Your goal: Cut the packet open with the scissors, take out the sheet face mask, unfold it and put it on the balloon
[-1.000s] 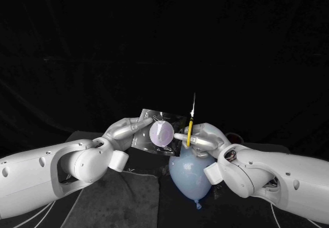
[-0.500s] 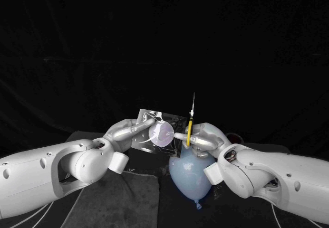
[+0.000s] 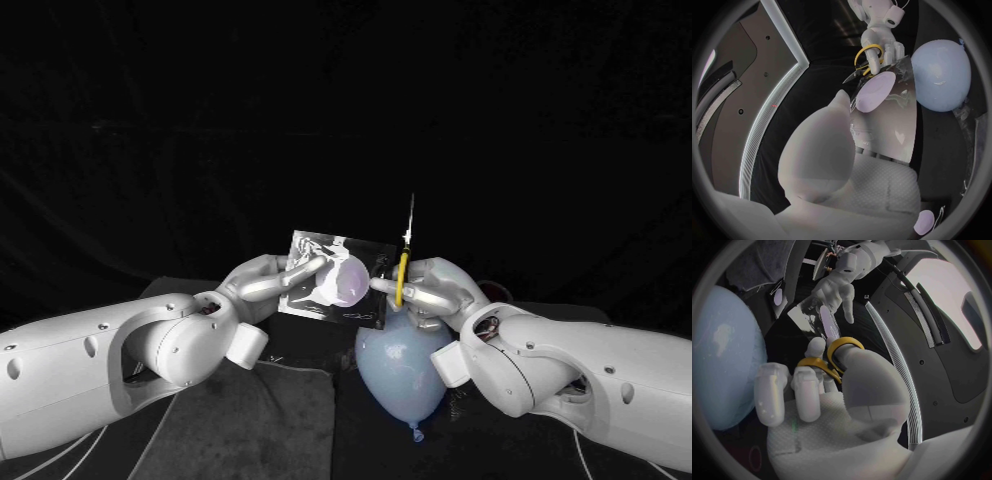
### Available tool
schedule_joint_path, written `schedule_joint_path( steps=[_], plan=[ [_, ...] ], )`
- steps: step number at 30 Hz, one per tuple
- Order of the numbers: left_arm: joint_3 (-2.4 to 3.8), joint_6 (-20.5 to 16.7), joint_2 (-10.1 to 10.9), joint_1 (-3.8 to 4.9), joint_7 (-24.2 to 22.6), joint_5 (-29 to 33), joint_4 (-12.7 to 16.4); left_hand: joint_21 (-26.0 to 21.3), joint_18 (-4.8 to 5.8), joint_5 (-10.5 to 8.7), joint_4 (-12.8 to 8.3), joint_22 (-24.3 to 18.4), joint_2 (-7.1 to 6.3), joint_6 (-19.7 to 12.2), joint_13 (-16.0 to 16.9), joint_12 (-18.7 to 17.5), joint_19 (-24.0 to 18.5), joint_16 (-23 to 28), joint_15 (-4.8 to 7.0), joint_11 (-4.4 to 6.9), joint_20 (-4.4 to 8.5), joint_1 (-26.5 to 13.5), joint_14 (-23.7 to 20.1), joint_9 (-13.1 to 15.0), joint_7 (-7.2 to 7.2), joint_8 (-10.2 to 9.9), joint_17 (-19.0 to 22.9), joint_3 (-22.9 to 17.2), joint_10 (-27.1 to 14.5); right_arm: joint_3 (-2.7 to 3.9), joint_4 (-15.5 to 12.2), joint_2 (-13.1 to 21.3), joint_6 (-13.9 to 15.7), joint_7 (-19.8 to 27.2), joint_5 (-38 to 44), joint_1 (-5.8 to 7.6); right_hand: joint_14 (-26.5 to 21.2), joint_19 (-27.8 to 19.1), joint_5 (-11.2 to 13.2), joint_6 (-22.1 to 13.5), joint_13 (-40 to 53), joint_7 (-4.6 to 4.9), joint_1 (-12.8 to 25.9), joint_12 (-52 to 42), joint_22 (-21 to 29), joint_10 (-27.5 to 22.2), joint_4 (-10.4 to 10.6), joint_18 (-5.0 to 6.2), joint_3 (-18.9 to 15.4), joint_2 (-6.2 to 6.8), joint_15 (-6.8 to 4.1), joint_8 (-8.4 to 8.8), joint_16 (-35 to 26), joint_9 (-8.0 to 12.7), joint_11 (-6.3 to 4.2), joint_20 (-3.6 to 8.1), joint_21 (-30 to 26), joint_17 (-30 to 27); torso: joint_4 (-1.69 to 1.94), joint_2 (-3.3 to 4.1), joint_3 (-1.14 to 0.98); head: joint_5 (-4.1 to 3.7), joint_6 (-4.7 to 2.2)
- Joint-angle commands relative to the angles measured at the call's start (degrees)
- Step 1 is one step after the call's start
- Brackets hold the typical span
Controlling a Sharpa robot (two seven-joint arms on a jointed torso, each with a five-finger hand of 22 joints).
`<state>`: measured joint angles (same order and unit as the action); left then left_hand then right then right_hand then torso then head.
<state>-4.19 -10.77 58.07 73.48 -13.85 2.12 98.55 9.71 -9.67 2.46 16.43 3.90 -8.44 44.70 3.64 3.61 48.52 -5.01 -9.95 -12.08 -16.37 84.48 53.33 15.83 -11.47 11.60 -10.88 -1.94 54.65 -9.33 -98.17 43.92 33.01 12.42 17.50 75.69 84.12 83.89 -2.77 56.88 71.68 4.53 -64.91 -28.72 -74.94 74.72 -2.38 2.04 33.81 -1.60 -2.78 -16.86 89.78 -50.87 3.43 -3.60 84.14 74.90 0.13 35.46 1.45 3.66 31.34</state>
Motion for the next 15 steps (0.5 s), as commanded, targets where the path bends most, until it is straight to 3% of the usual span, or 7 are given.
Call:
schedule_joint_path(
  steps=[1,5,15],
  plan=[
    [0.05,2.6,-0.2,0.06,2.6,-2.2,0.0,0.1,-0.78,0.33,0.0,0.1,0.21,0.3,0.0,0.1,0.5,0.2,-0.10,0.02,-0.03,1.5,-0.2,0.0,-3.26,0.2,0.0,1.1,-0.6,0.11,0.1,-0.1,0.4,0.1,0.8,0.08,5.9,2.8,0.0,-0.4,18.3,0.04,-1.2,-61.3,-13.1,15.3,0.5,-0.58,3.9,-2.22,-0.44,-0.38,0.2,-0.1,-3.24,0.46,-0.3,15.1,0.00,-0.02,0.01,-0.02,0.03],
    [0.05,4.9,-0.3,0.06,4.6,-3.6,-0.1,1.4,-1.03,0.35,-0.6,0.4,1.66,2.5,0.2,0.8,3.5,-0.7,0.55,0.64,0.67,4.8,1.6,0.2,-2.82,1.2,-0.4,1.4,1.3,0.13,0.3,-0.2,-1.5,-1.1,1.7,0.25,5.9,2.7,0.0,-0.4,18.3,0.03,-1.2,-61.3,-13.0,15.3,0.5,-0.53,4.0,-2.20,-0.44,-0.43,0.2,-0.3,-3.25,0.47,-0.5,15.1,0.00,-0.01,-0.01,0.07,0.07],
    [0.04,10.1,-0.9,0.06,5.8,-2.4,-0.7,3.3,-1.04,0.37,-0.5,0.3,3.12,4.9,0.1,1.0,10.2,-3.1,2.59,2.35,3.25,7.5,6.7,0.0,-1.08,1.7,-1.5,2.0,5.4,0.13,1.1,-0.8,-4.5,-4.4,4.4,0.92,5.9,2.7,0.0,-0.6,18.3,0.03,-1.2,-61.3,-13.0,15.3,0.3,-0.50,4.2,-2.14,-0.45,-0.47,0.2,-0.6,-3.25,0.48,-0.6,15.1,-0.01,-0.01,0.02,0.23,0.21]
  ],
)
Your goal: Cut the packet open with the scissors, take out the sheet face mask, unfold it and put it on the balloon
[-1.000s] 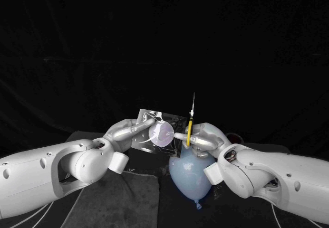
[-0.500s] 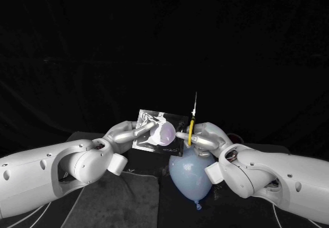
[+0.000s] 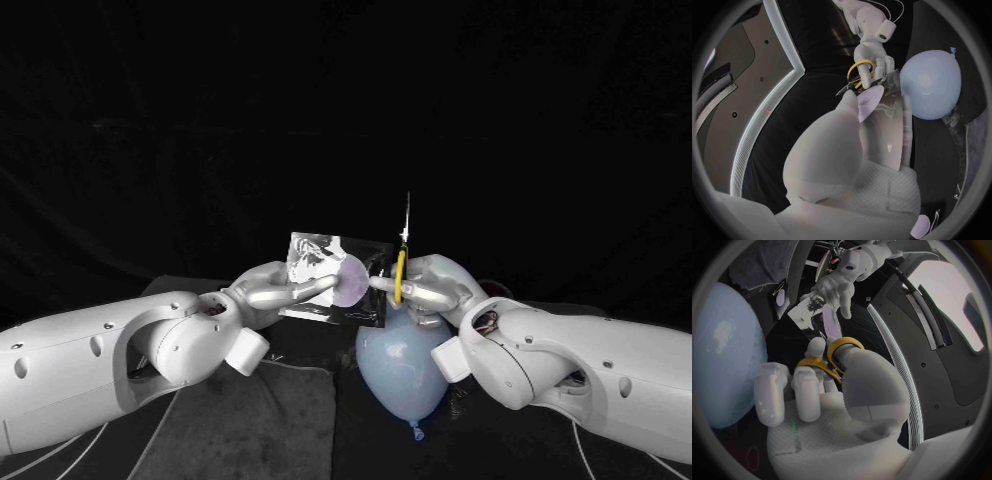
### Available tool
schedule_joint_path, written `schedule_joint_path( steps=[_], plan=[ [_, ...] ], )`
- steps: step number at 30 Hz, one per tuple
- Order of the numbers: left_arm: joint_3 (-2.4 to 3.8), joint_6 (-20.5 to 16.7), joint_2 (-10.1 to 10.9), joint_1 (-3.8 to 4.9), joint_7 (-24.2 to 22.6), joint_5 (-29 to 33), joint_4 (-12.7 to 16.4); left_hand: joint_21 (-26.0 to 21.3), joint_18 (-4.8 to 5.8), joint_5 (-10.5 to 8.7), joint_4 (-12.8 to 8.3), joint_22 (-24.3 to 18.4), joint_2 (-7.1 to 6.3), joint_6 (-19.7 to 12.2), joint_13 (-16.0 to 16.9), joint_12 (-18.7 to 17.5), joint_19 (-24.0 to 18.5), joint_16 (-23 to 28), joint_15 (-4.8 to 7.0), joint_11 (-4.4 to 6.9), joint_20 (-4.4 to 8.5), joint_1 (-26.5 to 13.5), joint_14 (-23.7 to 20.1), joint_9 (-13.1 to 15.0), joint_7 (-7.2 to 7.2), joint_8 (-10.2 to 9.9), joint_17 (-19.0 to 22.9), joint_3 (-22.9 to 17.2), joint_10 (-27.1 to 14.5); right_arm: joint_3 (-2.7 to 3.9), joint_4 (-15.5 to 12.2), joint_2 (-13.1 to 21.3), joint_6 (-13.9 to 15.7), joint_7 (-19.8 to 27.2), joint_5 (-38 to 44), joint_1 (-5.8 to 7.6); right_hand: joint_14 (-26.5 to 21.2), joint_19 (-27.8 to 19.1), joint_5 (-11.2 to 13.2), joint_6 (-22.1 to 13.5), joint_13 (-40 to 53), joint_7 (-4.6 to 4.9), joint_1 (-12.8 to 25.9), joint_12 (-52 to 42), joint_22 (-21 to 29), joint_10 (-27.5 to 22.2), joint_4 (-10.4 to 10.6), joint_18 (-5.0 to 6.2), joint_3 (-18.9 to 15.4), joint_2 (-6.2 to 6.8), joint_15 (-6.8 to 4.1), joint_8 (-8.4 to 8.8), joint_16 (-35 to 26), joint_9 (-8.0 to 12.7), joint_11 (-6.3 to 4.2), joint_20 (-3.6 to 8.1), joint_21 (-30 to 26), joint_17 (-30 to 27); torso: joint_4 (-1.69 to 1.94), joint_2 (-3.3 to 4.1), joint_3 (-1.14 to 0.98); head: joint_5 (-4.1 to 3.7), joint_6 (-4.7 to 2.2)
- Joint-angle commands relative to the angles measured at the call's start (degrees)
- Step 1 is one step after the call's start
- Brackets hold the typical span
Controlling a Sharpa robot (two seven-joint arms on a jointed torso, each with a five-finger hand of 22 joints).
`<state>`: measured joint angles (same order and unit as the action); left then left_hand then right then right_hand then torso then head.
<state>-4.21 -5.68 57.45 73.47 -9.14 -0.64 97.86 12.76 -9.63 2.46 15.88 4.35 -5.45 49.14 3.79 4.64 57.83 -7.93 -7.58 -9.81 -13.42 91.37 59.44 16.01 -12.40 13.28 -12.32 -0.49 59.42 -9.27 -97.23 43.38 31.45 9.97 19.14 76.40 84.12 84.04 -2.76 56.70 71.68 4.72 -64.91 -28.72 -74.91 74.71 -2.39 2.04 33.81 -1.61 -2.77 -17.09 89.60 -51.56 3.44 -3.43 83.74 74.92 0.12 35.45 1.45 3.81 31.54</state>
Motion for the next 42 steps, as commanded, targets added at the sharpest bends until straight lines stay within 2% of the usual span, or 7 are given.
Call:
schedule_joint_path(
  steps=[1,14,20,27,32,36,42],
  plan=[
    [0.05,5.4,-0.4,0.06,0.9,0.9,-0.1,0.3,-1.08,0.36,0.1,-0.2,0.18,0.5,0.0,-0.1,1.2,-0.2,0.26,0.11,0.38,0.7,0.6,-0.2,-0.11,0.0,-0.1,0.6,0.7,0.07,0.2,-0.4,-3.1,-2.1,2.9,0.23,5.9,2.5,0.0,-0.4,18.3,-0.16,-1.2,-61.3,-13.0,15.3,0.3,-0.50,4.2,-2.13,-0.47,-0.24,0.4,0.1,-3.25,0.31,-0.2,15.1,0.01,0.02,0.01,0.09,-0.01],
    [0.05,10.9,-0.4,0.06,-1.1,5.0,-0.7,0.5,-0.87,0.36,0.3,-0.6,1.35,-1.9,-0.2,-1.1,6.8,2.6,-0.09,-0.38,1.15,1.5,-3.4,-1.2,1.19,-1.9,0.8,2.3,-0.6,0.07,1.1,-0.7,-3.0,-3.5,4.9,0.43,5.9,2.5,0.0,-0.5,18.3,-0.16,-1.2,-61.3,-13.0,15.3,0.3,-0.50,4.3,-2.08,-0.47,-0.28,0.4,0.0,-3.26,0.32,-0.2,15.1,0.00,0.04,0.02,0.40,0.11],
    [0.05,12.1,-0.1,0.07,-0.8,5.4,-1.3,-3.2,-0.76,0.34,0.4,-0.8,1.46,-3.6,-0.2,-1.1,2.6,3.4,-1.22,-1.44,-0.35,1.0,-4.2,-1.7,2.75,-3.0,1.1,3.8,-2.6,0.07,1.2,-0.6,-2.5,-3.5,5.4,0.43,5.9,2.5,0.0,-0.5,18.3,-0.17,-1.2,-61.3,-13.0,15.3,0.2,-0.49,4.4,-2.05,-0.47,-0.32,0.4,-0.2,-3.26,0.32,-0.3,15.1,0.01,0.01,-0.02,0.48,0.19],
    [0.05,10.6,0.0,0.07,0.3,4.8,-1.8,-5.7,-0.79,0.33,0.5,-0.8,1.13,-4.7,-0.2,-1.2,-0.5,3.6,-1.80,-1.93,-1.38,1.0,-4.2,-2.0,2.09,-3.6,1.3,4.8,-4.0,0.08,1.0,-0.2,-2.0,-3.3,5.6,0.43,5.9,2.5,0.0,-0.5,18.3,-0.17,-1.2,-61.3,-13.0,15.3,0.1,-0.50,4.5,-2.04,-0.48,-0.34,0.4,-0.3,-3.26,0.33,-0.2,15.1,0.00,0.01,-0.01,0.50,-0.02],
    [0.05,9.9,0.1,0.07,0.8,4.5,-2.4,-7.8,-0.78,0.32,0.6,-0.7,0.33,-6.1,-0.2,-1.1,-3.9,4.0,-2.36,-2.39,-2.49,0.5,-5.0,-2.4,2.79,-4.1,1.6,5.3,-4.9,0.09,0.9,0.0,-1.8,-3.2,5.8,0.43,5.9,2.5,0.0,-0.5,18.3,-0.17,-1.2,-61.3,-13.0,15.3,0.1,-0.50,4.5,-2.04,-0.48,-0.34,0.4,-0.3,-3.26,0.33,-0.2,15.1,-0.06,-0.02,-0.03,0.47,-0.11],
    [0.04,10.5,0.1,0.07,0.7,4.9,-2.7,-6.5,-0.91,0.32,0.7,-0.1,-0.18,-14.9,-0.3,-1.1,-1.4,3.9,-2.18,-2.26,-1.94,0.7,-4.9,-4.8,5.76,-7.0,1.7,4.6,-8.7,0.09,0.9,0.1,-1.7,-3.2,5.9,0.43,5.9,2.5,0.0,-0.6,18.3,-0.17,-1.3,-61.3,-13.0,15.3,0.1,-0.49,4.6,-2.01,-0.48,-0.36,0.4,-0.4,-3.27,0.33,-0.3,15.1,-0.03,0.00,-0.02,0.44,-0.19],
    [0.04,12.0,0.2,0.07,0.3,5.8,-2.9,-4.9,-1.08,0.35,0.7,0.0,-0.23,-16.8,-0.3,-1.3,2.4,3.8,-1.40,-1.50,-0.83,0.7,-4.8,-5.2,6.65,-7.6,1.8,3.8,-12.7,0.11,0.9,0.3,-1.5,-3.2,6.0,0.43,5.9,2.5,0.0,-0.6,18.3,-0.17,-1.3,-61.3,-13.0,15.3,0.0,-0.49,4.7,-1.99,-0.49,-0.38,0.4,-0.5,-3.27,0.34,-0.3,15.1,0.03,0.02,0.01,0.46,-0.26]
  ],
)
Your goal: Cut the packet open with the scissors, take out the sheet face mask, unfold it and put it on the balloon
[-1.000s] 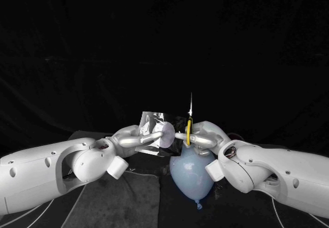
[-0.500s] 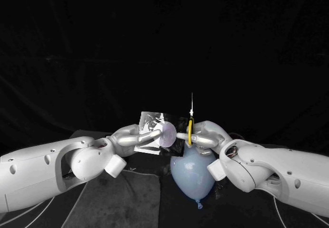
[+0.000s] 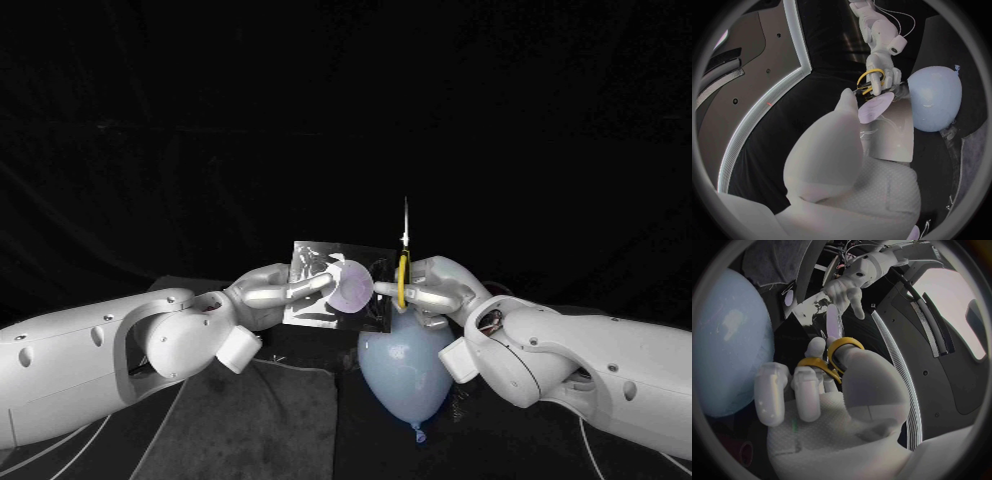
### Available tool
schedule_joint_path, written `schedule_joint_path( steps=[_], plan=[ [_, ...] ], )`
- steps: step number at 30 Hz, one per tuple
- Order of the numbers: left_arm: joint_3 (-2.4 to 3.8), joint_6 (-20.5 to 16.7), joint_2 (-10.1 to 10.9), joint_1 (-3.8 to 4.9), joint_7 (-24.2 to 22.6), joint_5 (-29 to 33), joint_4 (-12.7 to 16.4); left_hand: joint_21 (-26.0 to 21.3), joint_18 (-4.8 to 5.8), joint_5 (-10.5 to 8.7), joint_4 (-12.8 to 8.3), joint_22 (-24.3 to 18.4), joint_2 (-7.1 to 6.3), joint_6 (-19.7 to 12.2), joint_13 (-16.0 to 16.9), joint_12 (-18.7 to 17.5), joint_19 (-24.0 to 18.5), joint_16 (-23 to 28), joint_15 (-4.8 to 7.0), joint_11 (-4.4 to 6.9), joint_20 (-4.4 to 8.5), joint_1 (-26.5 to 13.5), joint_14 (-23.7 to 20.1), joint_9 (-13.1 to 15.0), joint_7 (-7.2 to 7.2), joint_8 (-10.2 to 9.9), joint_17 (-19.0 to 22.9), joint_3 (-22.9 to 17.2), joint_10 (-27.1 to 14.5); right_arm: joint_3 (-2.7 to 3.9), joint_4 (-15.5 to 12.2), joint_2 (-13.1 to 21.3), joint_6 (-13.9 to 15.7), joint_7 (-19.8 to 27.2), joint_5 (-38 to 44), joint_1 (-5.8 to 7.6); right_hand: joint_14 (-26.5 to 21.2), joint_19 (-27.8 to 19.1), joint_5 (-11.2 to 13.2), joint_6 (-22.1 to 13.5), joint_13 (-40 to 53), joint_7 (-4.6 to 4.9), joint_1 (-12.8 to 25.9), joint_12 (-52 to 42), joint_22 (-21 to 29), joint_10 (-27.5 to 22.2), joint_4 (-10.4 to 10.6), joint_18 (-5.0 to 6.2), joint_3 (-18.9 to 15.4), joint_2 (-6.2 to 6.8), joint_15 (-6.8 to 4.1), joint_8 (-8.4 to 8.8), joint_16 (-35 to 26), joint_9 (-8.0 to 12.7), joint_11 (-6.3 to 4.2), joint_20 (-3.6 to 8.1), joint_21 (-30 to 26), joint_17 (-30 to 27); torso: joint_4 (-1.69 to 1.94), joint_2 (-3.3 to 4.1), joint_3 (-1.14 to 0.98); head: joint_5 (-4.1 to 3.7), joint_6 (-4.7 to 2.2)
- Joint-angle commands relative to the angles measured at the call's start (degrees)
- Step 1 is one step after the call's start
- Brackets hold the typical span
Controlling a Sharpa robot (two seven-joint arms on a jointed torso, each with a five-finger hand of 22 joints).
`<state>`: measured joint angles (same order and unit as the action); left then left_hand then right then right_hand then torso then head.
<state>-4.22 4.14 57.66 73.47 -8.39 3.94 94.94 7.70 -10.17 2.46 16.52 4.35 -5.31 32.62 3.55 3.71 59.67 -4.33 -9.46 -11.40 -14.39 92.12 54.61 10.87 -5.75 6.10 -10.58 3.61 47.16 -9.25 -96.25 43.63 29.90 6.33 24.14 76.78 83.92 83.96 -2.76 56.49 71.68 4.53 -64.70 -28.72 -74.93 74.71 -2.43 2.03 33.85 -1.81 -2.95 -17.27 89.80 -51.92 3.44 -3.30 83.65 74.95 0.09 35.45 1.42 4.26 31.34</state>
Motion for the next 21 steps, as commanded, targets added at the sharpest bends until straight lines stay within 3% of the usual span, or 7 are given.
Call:
schedule_joint_path(
  steps=[1,21],
  plan=[
    [0.05,2.3,0.0,0.07,-0.4,1.4,0.0,0.4,-0.55,0.35,0.0,0.0,-0.29,-0.6,-0.1,-0.3,1.1,0.1,0.61,0.19,0.31,0.1,0.2,-0.1,0.13,-0.5,0.0,-0.4,-0.6,0.10,-0.1,0.1,0.1,0.4,1.1,0.05,6.1,2.6,0.0,-0.4,18.3,0.02,-1.5,-61.3,-13.0,15.3,0.1,-0.48,4.7,-1.78,-0.31,-0.20,0.2,-0.1,-3.27,0.21,-0.2,15.0,0.05,0.01,0.04,0.08,-0.04],
    [0.01,5.1,-0.1,0.00,-1.8,4.2,-0.2,3.4,-0.50,0.32,-0.4,-0.2,0.99,-3.2,-0.2,-0.4,10.9,0.1,2.56,1.55,3.28,2.4,0.6,-0.4,-0.11,-0.9,0.1,-1.3,-3.8,0.30,0.3,0.1,0.8,0.3,1.8,0.02,6.1,2.6,0.0,-0.4,18.3,0.02,-1.5,-61.3,-13.0,15.3,-0.1,-0.48,4.9,-1.74,-0.31,-0.23,0.2,-0.3,-3.27,0.22,-0.2,15.0,0.01,-0.01,0.04,0.35,-0.10]
  ],
)
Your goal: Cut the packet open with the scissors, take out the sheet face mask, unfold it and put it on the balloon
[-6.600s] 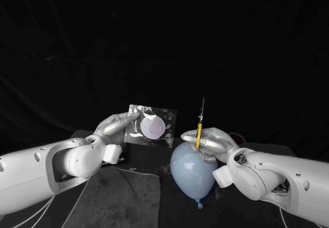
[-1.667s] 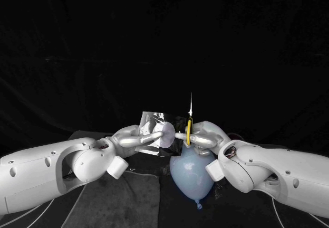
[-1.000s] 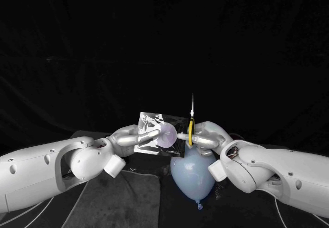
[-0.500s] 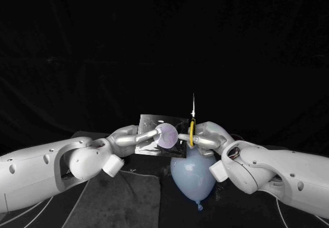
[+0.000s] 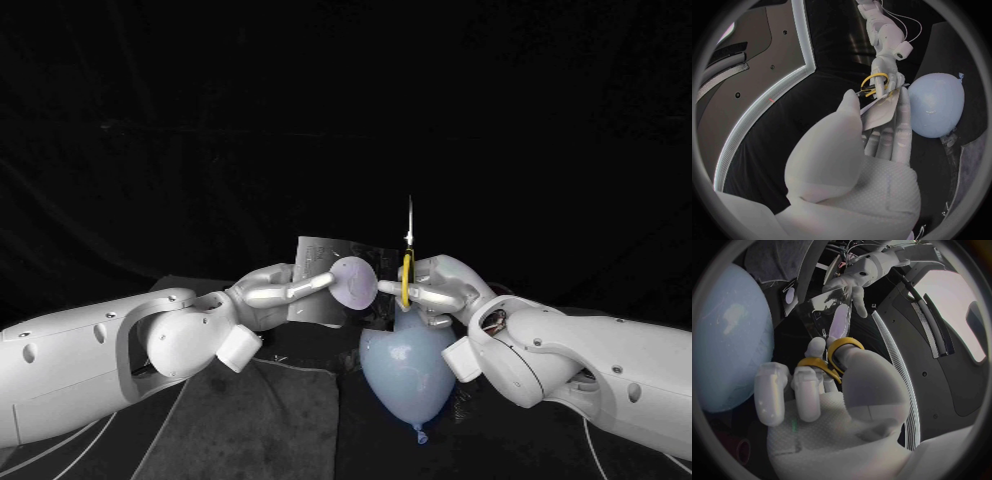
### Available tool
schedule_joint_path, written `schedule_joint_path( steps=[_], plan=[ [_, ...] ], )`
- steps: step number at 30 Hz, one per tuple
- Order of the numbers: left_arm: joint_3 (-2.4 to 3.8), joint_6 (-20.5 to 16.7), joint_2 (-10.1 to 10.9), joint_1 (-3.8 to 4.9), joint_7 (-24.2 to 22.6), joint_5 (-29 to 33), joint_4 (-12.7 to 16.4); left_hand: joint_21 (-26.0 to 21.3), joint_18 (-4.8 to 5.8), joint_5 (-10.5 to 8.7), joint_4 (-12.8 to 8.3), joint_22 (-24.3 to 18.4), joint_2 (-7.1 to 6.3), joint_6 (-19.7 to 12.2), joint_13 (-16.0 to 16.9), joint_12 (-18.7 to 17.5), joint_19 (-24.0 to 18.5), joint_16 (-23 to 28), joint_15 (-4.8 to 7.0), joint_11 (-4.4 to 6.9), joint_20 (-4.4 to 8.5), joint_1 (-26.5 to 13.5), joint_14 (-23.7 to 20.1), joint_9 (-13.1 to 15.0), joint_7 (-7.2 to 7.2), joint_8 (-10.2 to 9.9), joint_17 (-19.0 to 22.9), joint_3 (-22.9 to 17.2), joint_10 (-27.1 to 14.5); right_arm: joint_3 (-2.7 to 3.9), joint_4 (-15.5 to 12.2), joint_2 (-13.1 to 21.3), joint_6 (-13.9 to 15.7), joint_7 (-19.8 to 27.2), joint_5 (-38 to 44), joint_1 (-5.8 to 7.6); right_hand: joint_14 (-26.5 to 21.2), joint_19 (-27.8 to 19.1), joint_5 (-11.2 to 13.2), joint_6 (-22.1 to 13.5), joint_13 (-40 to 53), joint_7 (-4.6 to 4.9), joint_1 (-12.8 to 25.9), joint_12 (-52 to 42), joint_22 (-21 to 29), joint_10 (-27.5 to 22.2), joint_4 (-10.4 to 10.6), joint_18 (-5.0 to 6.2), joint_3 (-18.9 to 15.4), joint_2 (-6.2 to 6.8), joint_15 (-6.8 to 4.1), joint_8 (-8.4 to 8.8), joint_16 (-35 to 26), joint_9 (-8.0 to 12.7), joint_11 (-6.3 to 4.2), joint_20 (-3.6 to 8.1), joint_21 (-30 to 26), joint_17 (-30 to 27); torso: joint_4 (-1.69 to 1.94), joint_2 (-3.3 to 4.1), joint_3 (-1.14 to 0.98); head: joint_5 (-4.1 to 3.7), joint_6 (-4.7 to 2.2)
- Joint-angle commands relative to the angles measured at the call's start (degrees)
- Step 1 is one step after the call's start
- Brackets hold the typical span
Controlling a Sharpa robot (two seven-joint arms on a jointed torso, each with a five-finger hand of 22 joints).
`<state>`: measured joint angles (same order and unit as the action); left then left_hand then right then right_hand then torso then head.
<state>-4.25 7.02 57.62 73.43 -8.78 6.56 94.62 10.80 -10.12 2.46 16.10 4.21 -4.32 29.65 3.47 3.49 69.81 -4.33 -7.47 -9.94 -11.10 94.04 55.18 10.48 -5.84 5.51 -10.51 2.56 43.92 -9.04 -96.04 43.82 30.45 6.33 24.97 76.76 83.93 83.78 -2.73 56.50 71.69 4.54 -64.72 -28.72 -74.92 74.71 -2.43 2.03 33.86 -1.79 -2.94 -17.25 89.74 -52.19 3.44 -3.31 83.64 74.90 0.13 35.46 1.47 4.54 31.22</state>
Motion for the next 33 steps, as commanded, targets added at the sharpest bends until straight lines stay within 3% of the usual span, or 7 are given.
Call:
schedule_joint_path(
  steps=[1,10,18,24,33],
  plan=[
    [0.05,2.2,-0.1,0.03,-1.5,1.6,0.2,0.3,-0.55,0.32,0.0,0.0,0.00,-0.2,-0.1,-0.2,0.8,0.2,0.57,0.09,-0.01,0.4,0.1,0.0,-0.02,-0.3,0.1,-0.3,-0.5,0.09,0.1,-0.1,0.3,0.3,1.0,0.04,6.1,2.7,-0.1,-0.5,18.3,0.01,-1.5,-61.3,-13.0,15.3,-0.1,-0.49,4.9,-1.76,-0.32,-0.26,0.3,-0.1,-3.27,0.22,-0.2,15.1,-0.03,-0.03,-0.03,0.01,0.00],
    [0.05,0.8,-0.3,0.03,-1.3,0.5,0.1,-1.0,-0.31,0.33,0.5,-0.6,-0.44,2.1,0.1,0.1,0.1,0.2,0.33,0.44,-0.30,-1.2,-0.1,1.0,-0.32,0.6,0.2,0.7,1.5,0.09,-0.1,-0.7,0.3,0.1,1.4,0.04,6.1,2.7,-0.1,-0.5,18.3,0.01,-1.5,-61.3,-13.0,15.3,-0.2,-0.48,5.0,-1.74,-0.33,-0.27,0.3,-0.2,-3.27,0.23,-0.2,15.1,0.02,-0.05,-0.02,0.14,0.17],
    [0.03,-0.7,-0.5,0.03,0.0,-1.0,0.1,-1.9,-0.35,0.33,0.3,-0.6,-0.07,3.8,0.2,0.3,-0.7,0.2,0.13,0.07,-0.62,-1.4,0.1,1.5,-1.27,1.2,0.2,0.7,3.7,0.10,-0.3,-1.1,0.5,0.1,1.7,0.04,6.1,2.7,-0.1,-0.5,18.3,0.01,-1.5,-61.3,-13.0,15.3,-0.2,-0.48,5.0,-1.74,-0.33,-0.27,0.3,-0.2,-3.27,0.23,-0.2,15.1,0.01,-0.02,0.00,0.20,0.28],
    [0.03,-2.8,-0.5,0.03,1.0,-2.3,-0.2,-4.7,-0.14,0.33,0.4,-0.7,-0.15,6.7,0.3,0.4,-4.7,0.1,-0.78,-0.64,-1.79,-2.3,0.3,2.5,-2.62,2.3,0.2,1.0,6.2,0.16,-0.6,-1.1,0.5,0.0,1.8,0.04,6.1,2.8,-0.1,-0.5,18.3,0.02,-1.5,-61.3,-13.0,15.3,-0.2,-0.49,5.1,-1.72,-0.33,-0.28,0.3,-0.3,-3.27,0.23,-0.1,15.1,0.02,-0.03,-0.02,0.27,0.33],
    [0.02,-5.2,-0.7,0.04,1.8,-3.0,-0.6,-6.4,-0.31,0.32,0.3,-0.6,0.38,10.1,0.3,0.4,-7.4,0.1,-1.19,-0.91,-2.71,-2.3,0.5,3.6,-3.07,3.4,0.2,0.7,8.1,0.24,-0.8,-1.3,0.9,-0.1,1.7,0.04,6.1,2.8,-0.1,-0.5,18.3,0.02,-1.5,-61.3,-13.0,15.3,-0.2,-0.50,5.1,-1.70,-0.33,-0.29,0.3,-0.3,-3.27,0.23,-0.1,15.1,-0.02,-0.05,-0.03,0.15,0.19]
  ],
)
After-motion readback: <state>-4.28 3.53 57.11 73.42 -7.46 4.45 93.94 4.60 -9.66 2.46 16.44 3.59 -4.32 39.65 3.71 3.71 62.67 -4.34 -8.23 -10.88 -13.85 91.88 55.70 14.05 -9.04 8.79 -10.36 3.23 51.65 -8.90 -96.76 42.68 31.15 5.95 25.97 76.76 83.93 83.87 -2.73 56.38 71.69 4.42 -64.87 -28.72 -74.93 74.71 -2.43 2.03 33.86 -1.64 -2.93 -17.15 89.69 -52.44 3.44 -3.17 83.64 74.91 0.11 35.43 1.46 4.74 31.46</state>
